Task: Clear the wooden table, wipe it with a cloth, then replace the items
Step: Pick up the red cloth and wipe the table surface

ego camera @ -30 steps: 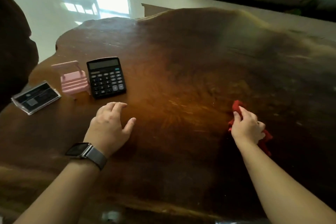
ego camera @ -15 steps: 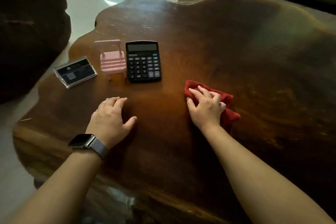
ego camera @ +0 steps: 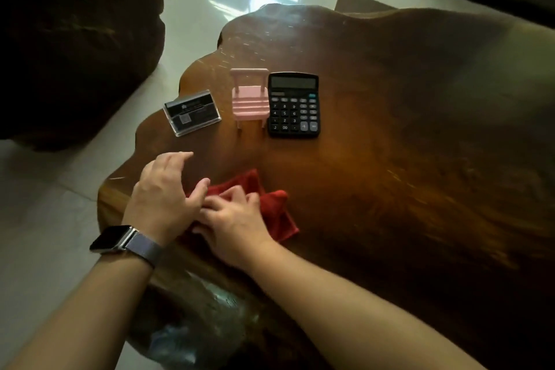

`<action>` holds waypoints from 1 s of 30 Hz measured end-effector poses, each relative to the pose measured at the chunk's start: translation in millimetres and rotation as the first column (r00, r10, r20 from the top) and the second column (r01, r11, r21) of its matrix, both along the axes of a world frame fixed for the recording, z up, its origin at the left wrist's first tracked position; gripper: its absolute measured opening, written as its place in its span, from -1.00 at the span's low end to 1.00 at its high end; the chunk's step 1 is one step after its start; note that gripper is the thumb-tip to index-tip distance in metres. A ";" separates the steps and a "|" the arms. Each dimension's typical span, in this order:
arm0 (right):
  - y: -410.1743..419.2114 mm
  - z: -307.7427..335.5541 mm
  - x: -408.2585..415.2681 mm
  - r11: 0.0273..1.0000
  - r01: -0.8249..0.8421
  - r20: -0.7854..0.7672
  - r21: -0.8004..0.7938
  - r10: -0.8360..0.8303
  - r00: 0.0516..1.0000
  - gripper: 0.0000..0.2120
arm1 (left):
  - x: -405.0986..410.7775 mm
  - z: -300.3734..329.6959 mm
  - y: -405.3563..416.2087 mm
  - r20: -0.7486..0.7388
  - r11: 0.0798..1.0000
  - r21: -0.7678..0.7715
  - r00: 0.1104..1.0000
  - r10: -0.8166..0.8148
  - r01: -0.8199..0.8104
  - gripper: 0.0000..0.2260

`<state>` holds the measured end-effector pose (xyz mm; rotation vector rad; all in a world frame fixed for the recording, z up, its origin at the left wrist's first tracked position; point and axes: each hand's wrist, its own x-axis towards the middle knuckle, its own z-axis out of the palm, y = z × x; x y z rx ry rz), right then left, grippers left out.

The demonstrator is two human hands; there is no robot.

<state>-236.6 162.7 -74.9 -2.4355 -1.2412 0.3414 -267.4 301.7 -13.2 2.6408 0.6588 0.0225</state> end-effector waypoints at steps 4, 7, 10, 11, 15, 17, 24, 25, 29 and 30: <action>-17.5 16.2 -44.4 0.922 -0.385 -0.072 0.049 0.388 0.919 -0.65 | 9.4 18.7 -19.2 0.032 0.999 0.015 0.998 -0.050 0.050 -0.52; -55.5 20.2 -45.4 0.944 -0.308 0.011 0.114 0.309 0.951 -0.61 | 24.9 28.3 -46.3 0.023 0.994 -0.008 0.994 -0.106 0.106 -0.52; -102.4 15.4 -20.4 0.994 -0.032 0.097 0.102 0.022 0.995 -0.63 | 45.6 32.8 -88.4 0.010 0.979 -0.022 0.979 -0.203 0.204 -0.50; -121.0 11.9 -8.4 0.996 0.067 0.115 0.060 -0.073 0.991 -0.63 | 53.3 33.6 -106.1 0.007 0.971 -0.022 0.972 -0.236 0.236 -0.49; -214.5 -4.1 30.5 0.913 0.398 0.140 -0.092 -0.384 0.913 -0.62 | 78.3 31.2 -179.3 0.027 0.931 -0.028 0.931 -0.364 0.365 -0.48; -261.2 -9.3 42.8 0.845 0.527 0.163 -0.088 -0.510 0.845 -0.64 | 86.3 28.8 -211.1 0.009 0.908 -0.022 0.908 -0.418 0.418 -0.48; -432.7 -11.6 43.3 0.460 0.876 0.267 -0.142 -0.835 0.482 -0.65 | 106.4 18.2 -323.8 -0.042 0.798 -0.037 0.797 -0.603 0.602 -0.48; -457.4 -11.1 37.1 0.391 0.906 0.275 -0.162 -0.864 0.422 -0.65 | 107.6 16.5 -339.1 -0.049 0.779 -0.034 0.777 -0.627 0.626 -0.47; -545.5 -10.0 -2.1 0.115 0.968 0.281 -0.225 -0.943 0.178 -0.64 | 109.7 11.1 -394.5 -0.053 0.714 -0.030 0.713 -0.700 0.699 -0.46; -562.4 -8.0 -14.9 0.055 0.972 0.287 -0.230 -0.950 0.121 -0.65 | 109.6 9.9 -405.8 -0.054 0.700 -0.033 0.698 -0.714 0.713 -0.46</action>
